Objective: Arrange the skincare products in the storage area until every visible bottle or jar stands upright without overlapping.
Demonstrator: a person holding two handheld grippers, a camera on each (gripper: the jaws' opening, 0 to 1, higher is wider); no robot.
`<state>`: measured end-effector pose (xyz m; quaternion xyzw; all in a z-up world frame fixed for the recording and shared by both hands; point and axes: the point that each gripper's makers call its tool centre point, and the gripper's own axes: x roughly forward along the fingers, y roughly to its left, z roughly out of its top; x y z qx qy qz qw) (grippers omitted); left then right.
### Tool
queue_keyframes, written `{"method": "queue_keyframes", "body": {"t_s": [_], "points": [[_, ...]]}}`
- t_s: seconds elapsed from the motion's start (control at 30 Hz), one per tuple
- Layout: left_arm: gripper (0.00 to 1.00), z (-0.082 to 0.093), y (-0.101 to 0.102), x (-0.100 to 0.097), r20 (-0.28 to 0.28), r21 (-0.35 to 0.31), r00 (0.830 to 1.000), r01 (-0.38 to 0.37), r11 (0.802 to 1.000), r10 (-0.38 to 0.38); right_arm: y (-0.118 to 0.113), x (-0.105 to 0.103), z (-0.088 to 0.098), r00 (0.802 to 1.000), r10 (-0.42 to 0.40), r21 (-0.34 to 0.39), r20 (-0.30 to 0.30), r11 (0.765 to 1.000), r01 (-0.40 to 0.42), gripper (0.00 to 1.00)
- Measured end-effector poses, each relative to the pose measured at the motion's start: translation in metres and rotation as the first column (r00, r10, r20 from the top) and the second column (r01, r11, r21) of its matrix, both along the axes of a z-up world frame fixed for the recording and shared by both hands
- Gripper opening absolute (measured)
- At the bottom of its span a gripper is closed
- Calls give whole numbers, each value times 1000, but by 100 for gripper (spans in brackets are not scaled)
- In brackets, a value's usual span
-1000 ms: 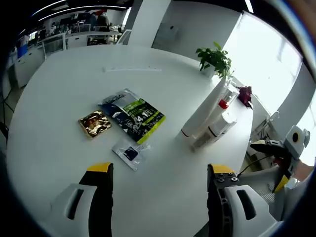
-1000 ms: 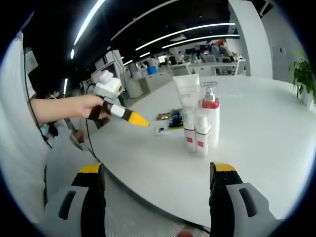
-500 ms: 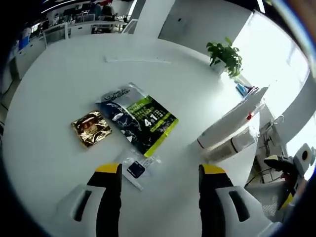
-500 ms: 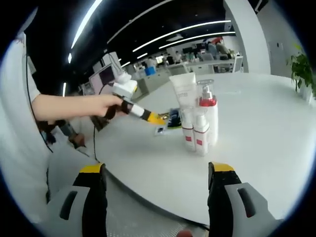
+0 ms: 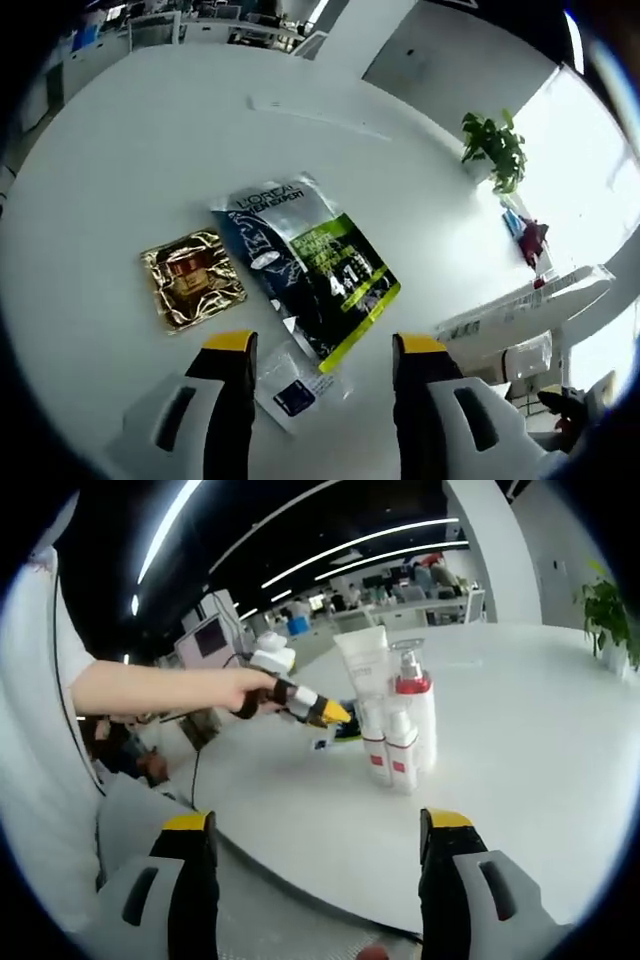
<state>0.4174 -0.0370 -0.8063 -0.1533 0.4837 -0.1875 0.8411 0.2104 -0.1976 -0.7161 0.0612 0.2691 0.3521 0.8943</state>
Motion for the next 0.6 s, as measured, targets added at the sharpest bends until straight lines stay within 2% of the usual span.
{"method": "queue_keyframes", "body": {"t_s": [0.2,0.4,0.47,0.5,0.53,0.6], "points": [[43,-4,-1,8,16,29,1000,-4,1000,4,-1,1,-1,1000,-6,6,-6,1000,6,82],[40,-8,-4,12,37,88,999,-10,996,7,-1,1,0,1000,-11,11,-10,1000,11,82],[40,-12,4,16,56,160,998,-2,987,-7,-1,1,0,1000,-12,12,-12,1000,12,81],[38,-12,2,15,56,164,998,6,986,-15,0,1,0,1000,-12,13,-12,1000,12,81],[36,-14,12,22,73,201,997,20,979,-35,0,1,0,1000,-13,15,-12,1000,13,81],[33,-15,12,23,92,249,993,54,967,-79,-1,1,-1,1000,-13,15,-14,1000,14,81]]}}
